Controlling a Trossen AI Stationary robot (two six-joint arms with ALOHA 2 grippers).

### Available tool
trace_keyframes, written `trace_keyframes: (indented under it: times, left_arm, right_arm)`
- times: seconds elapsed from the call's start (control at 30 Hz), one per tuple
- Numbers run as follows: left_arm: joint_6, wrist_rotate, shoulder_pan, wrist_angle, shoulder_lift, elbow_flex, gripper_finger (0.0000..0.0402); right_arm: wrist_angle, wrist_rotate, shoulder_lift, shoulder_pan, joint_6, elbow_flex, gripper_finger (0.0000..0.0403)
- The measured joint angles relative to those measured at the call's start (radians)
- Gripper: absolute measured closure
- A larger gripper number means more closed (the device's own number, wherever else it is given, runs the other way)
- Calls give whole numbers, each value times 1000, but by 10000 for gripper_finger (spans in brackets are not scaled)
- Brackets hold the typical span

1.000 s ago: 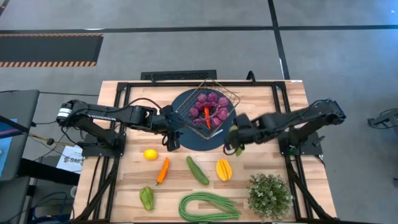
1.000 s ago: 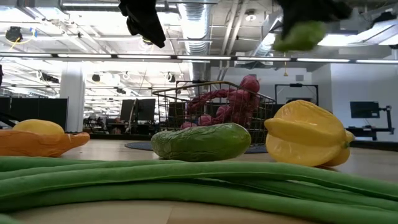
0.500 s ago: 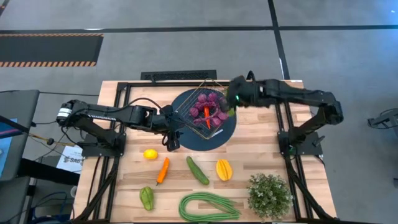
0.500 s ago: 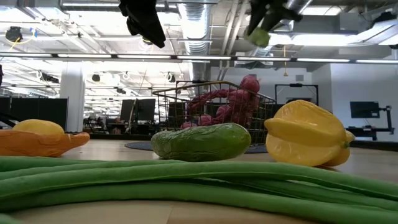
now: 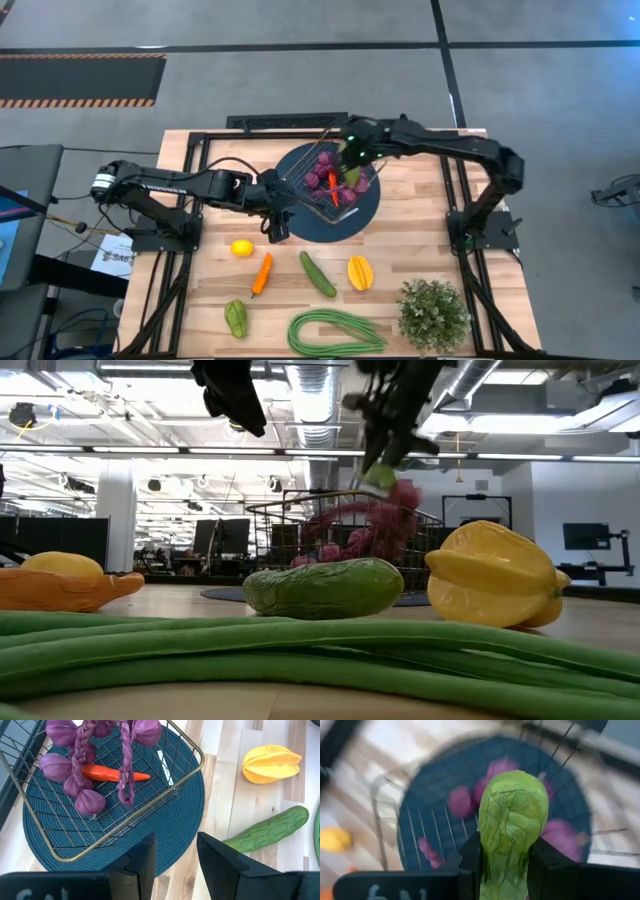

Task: Build produce basket
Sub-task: Put the right cucumber into the wire basket

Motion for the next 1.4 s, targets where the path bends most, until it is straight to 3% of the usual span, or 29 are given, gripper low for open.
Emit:
trace_keyframes:
  times: [0.47, 0.9, 1.4]
  left_arm:
    - [-13, 1, 0, -13, 0, 0, 272]
    - [-14, -1, 0, -18, 0, 0, 272]
    - [-21, -1, 0, -18, 0, 0, 272]
  right_arm:
    - [10, -81, 186, -16, -15, 0, 301]
    - [145, -101, 173, 3, 28, 1, 301]
    - [156, 8, 186, -2, 126, 0, 301]
